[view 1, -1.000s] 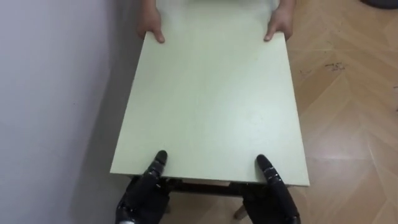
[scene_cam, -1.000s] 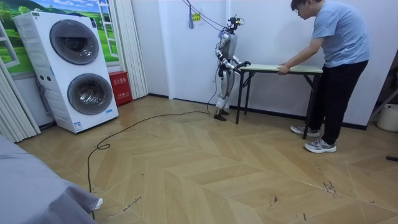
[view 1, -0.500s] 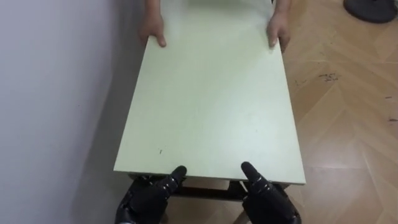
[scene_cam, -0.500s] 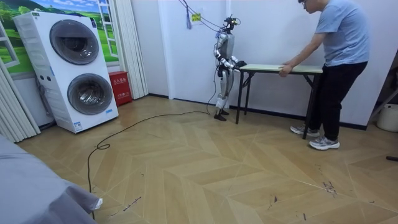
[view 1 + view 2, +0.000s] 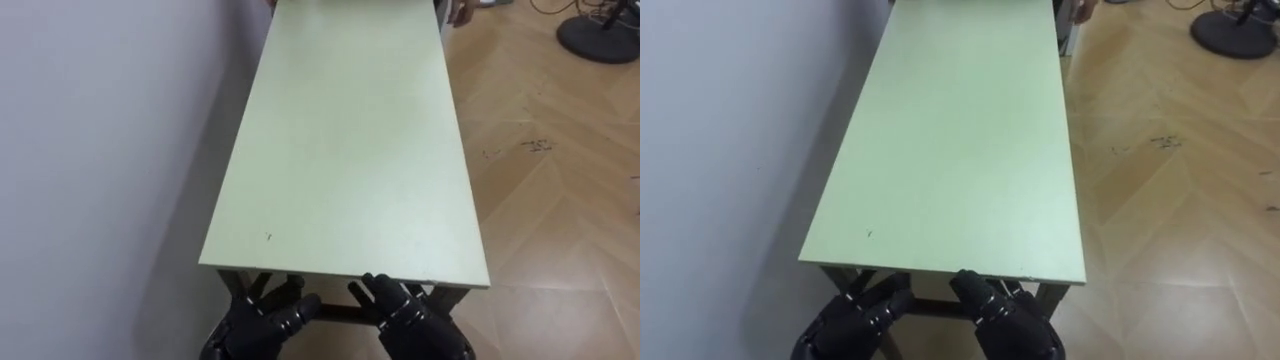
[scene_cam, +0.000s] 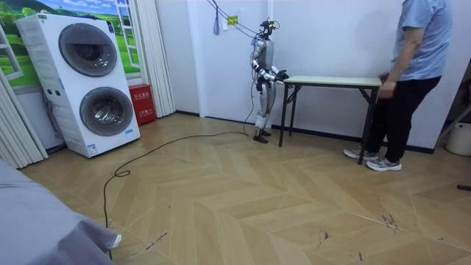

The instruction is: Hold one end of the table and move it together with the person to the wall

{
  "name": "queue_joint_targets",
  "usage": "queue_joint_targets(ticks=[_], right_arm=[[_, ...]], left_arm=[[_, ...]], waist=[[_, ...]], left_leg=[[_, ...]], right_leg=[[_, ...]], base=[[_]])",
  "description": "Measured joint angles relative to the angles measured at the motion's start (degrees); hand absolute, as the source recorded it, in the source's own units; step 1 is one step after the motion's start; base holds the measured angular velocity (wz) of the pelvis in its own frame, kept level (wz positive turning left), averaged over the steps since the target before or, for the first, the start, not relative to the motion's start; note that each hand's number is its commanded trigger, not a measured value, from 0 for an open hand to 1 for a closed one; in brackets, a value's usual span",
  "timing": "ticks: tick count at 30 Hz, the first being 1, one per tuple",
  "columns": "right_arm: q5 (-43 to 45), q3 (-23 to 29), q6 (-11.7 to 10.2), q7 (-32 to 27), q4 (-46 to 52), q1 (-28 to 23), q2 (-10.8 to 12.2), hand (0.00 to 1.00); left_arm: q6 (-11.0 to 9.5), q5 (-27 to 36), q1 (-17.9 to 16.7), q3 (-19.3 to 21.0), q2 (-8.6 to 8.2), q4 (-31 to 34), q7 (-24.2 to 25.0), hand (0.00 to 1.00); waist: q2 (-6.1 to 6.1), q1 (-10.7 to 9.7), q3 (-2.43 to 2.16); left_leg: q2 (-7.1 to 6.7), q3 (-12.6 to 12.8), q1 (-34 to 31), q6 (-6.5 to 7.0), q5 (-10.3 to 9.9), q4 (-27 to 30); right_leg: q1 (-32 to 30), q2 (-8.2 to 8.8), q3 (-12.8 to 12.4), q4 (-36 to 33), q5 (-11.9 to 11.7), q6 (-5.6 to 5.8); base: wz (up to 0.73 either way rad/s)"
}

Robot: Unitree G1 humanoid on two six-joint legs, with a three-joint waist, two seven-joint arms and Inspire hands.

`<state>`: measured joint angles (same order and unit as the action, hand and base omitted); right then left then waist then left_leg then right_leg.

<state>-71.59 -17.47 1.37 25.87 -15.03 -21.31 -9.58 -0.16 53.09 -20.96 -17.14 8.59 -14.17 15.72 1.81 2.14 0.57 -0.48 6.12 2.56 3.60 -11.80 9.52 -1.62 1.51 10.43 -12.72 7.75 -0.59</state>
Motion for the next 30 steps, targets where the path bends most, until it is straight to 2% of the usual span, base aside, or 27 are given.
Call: queue_joint_targets(ticks=[7,11,13,15,16,18,20,25,30], right_arm=[[0.3,-0.1,0.0,0.6,-0.5,0.0,0.1,0.00],[4.2,0.9,-0.1,3.1,-3.2,1.2,0.1,0.00],[6.2,1.0,-0.5,3.6,-3.8,1.4,0.0,0.00],[11.0,1.3,-0.9,3.7,-4.3,1.9,0.0,0.00],[14.8,1.4,-1.3,3.7,-4.4,2.0,-0.1,0.00],[20.9,1.5,-1.4,3.5,-4.8,2.1,-0.2,0.00],[29.2,2.1,-1.9,3.3,-7.4,2.9,-0.3,0.00],[41.7,3.0,-3.4,-0.9,-13.3,3.9,-1.7,0.00],[50.4,3.1,-3.3,-5.8,-20.0,5.5,-1.9,0.00]], left_arm=[[0.1,-2.1,0.1,0.1,0.32,0.0,0.9,0.00],[0.0,-6.5,0.1,0.6,0.56,0.0,0.9,0.00],[-0.1,-6.6,0.0,0.6,0.91,0.0,0.9,0.00],[-0.2,-8.2,-0.1,0.8,1.49,-0.1,1.0,0.00],[-0.3,-10.1,0.0,0.9,1.65,-0.7,1.0,0.00],[-0.5,-12.3,0.2,1.2,1.65,-2.6,1.1,0.00],[-0.9,-14.1,0.4,1.2,2.10,-6.6,0.8,0.00],[-1.8,-16.9,0.5,1.5,2.87,-12.7,-0.9,0.00],[-1.9,-19.1,0.8,2.7,2.89,-17.9,-3.6,0.00]], waist=[[-0.48,0.0,0.32],[-0.86,-0.3,0.45],[-1.10,-0.3,0.43],[-1.45,-0.3,0.31],[-1.68,-0.4,0.00],[-1.96,-0.4,-0.24],[-2.27,-0.6,-0.41],[-2.43,-0.2,-0.30],[-2.49,-0.2,-0.19]], left_leg=[[0.03,-0.1,0.6,0.00,0.0,-0.1],[0.03,-0.1,0.8,0.01,0.0,-0.2],[0.03,-0.1,0.8,0.01,0.0,-0.2],[0.04,-0.1,0.6,0.00,0.0,-0.1],[0.04,-0.1,0.4,0.00,0.0,-0.1],[0.04,-0.1,0.4,0.01,0.0,0.1],[0.04,-0.2,0.4,0.01,0.0,0.1],[0.06,-0.4,0.5,0.08,-0.1,-0.1],[0.07,-0.2,0.6,0.07,-0.1,-0.3]], right_leg=[[0.6,-0.02,0.0,0.2,0.0,0.01],[0.8,-0.04,-0.1,0.2,0.0,0.01],[0.8,-0.03,-0.1,0.2,0.0,0.01],[0.8,-0.10,-0.1,0.5,0.0,0.00],[0.9,-0.19,-0.1,1.1,-0.1,-0.12],[0.9,-0.08,0.5,1.2,-0.1,-0.15],[1.0,-0.08,0.7,1.3,-0.1,-0.15],[1.0,-0.10,0.8,1.3,-0.1,-0.14],[1.2,-0.12,1.0,1.3,-0.1,-0.13]], base=[[0.00],[0.00],[0.00],[0.00],[0.00],[0.05],[0.04],[0.00],[0.00]])
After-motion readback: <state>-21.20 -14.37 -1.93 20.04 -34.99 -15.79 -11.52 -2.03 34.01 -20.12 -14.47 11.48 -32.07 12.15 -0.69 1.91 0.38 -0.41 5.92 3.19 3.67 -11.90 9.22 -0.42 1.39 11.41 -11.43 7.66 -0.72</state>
